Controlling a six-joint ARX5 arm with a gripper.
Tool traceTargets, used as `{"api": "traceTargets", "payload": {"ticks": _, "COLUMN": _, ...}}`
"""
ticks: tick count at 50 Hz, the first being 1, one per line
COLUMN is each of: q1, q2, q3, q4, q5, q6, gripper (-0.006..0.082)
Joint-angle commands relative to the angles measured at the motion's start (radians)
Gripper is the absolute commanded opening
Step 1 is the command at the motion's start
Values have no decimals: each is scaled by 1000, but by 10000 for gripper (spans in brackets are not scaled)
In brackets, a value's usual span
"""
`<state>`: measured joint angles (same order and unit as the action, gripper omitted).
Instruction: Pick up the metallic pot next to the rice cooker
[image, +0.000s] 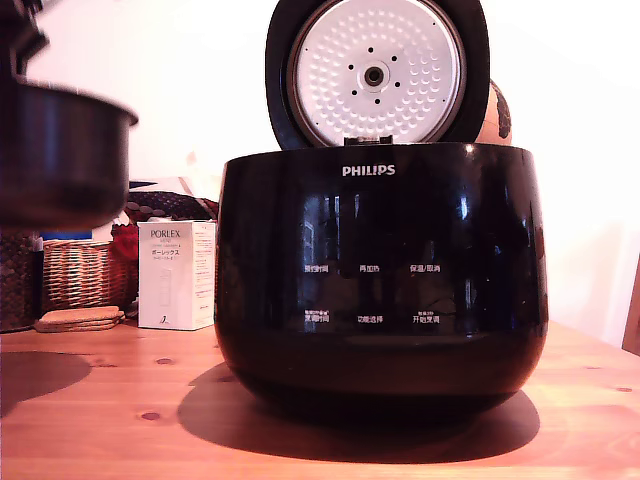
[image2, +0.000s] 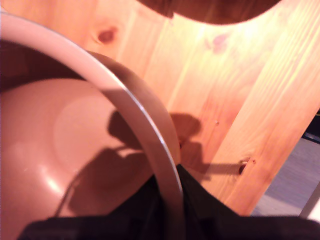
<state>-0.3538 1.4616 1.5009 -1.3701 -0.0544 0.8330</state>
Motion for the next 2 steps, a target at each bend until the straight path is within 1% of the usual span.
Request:
{"api": "traceTargets", "payload": {"ticks": 1, "q1": -3, "q2": -3, "q3": 3, "q4": 14, "q5": -7, "q6": -5, "gripper": -24}}
{"api": "traceTargets", "payload": {"ticks": 2, "q1": -3, "q2": -3, "q3": 3, "q4": 14, "q5": -7, "q6": -5, "gripper": -24}}
